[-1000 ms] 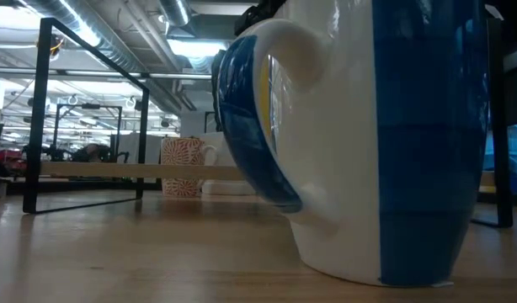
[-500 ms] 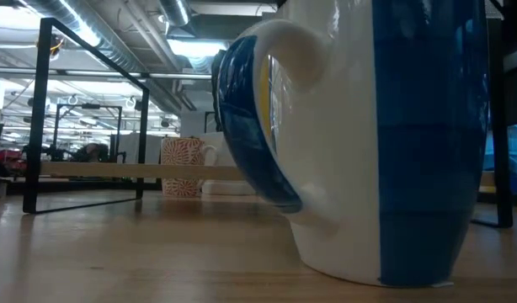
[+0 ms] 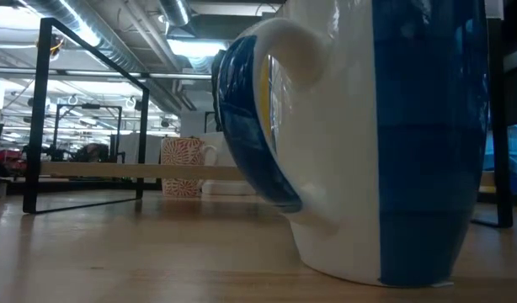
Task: Place coffee mugs
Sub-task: Put the blue mug on the shelf
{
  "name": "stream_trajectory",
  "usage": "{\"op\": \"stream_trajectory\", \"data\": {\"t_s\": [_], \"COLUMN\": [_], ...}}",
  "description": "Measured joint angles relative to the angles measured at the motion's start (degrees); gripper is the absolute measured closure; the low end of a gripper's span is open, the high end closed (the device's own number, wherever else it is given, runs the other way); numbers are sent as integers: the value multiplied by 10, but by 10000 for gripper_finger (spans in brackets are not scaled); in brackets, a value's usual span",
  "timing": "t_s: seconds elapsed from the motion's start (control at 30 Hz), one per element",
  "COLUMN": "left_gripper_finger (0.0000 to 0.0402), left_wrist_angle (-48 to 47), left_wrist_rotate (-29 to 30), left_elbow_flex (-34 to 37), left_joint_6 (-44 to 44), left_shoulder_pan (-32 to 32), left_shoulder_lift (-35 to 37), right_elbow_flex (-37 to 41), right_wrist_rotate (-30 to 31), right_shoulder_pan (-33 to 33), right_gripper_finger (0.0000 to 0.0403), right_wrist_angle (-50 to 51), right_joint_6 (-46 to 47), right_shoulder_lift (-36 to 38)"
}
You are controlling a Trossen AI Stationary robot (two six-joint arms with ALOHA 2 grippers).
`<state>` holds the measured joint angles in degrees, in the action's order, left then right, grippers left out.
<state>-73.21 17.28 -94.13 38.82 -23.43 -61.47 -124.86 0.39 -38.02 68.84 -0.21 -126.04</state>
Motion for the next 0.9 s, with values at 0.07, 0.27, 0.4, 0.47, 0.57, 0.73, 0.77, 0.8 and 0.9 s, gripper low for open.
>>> {"op": "stream_trajectory", "data": {"t_s": [0.07,0.27,0.4,0.47,0.57,0.73,0.77,0.8,0.9], "left_gripper_finger": [208,208,208,208,208,208,208,208,208], "left_wrist_angle": [0,0,0,0,0,0,0,0,0], "left_wrist_rotate": [0,0,0,-1,-5,-5,-5,-5,-5], "left_elbow_flex": [0,0,0,0,0,0,0,0,0], "left_joint_6": [1,1,1,1,0,-3,-4,-4,-4], "left_shoulder_pan": [0,0,0,0,0,0,0,0,0], "left_shoulder_lift": [0,0,0,0,0,0,0,0,0], "right_elbow_flex": [35,124,164,167,148,77,67,60,56], "right_wrist_rotate": [7,-10,-5,-24,-53,-11,18,49,97], "right_shoulder_pan": [-2,9,14,15,12,3,3,5,15], "right_gripper_finger": [260,260,260,260,260,260,260,260,260], "right_wrist_angle": [-19,-83,-110,-114,-116,-119,-120,-119,-105], "right_joint_6": [12,24,41,48,54,12,0,-6,-18], "right_shoulder_lift": [0,0,0,0,0,0,0,1,1]}}
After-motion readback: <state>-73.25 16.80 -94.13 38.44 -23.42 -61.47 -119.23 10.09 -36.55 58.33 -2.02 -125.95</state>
